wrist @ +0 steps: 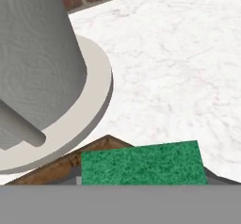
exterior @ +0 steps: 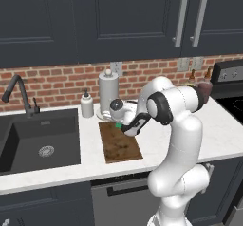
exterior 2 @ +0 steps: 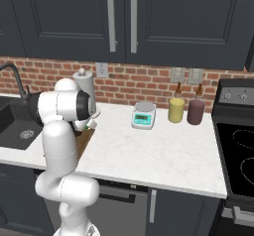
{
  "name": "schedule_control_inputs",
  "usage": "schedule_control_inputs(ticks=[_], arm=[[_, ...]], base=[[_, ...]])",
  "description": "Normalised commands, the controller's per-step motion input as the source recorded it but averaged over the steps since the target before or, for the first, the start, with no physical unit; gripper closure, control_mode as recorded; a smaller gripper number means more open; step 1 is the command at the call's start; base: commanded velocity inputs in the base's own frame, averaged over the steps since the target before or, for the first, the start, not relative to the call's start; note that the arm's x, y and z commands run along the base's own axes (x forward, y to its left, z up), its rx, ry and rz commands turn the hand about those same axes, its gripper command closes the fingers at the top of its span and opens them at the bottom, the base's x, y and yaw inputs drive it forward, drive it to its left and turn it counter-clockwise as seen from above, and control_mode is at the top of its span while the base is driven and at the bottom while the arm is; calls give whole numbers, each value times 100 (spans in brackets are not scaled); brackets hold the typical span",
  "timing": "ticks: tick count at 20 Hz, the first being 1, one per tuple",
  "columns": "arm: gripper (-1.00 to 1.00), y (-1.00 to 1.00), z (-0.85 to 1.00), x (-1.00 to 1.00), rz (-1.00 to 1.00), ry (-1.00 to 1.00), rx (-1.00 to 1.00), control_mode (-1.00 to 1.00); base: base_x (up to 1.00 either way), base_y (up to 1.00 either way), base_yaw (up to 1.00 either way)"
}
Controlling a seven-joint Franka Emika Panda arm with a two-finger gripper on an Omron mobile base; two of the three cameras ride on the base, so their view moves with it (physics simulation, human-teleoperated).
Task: Pick up the sponge from the counter and clean the cutting board by briefly scrubbing or pressing down on the cutting board. Once finished, release the sponge.
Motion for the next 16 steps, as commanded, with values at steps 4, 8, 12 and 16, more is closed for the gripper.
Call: schedule_control_inputs(ticks=[4, 8, 12, 16], arm=[[100, 38, -19, 0, -1, 0, 10, -100], [100, 38, -7, 0, -1, 0, 7, -100], [100, 44, 0, 0, -3, 0, 3, -100], [100, 51, -1, 0, -4, 0, 0, -100]], base=[[0, 0, 0], [0, 0, 0], [0, 0, 0], [0, 0, 0]])
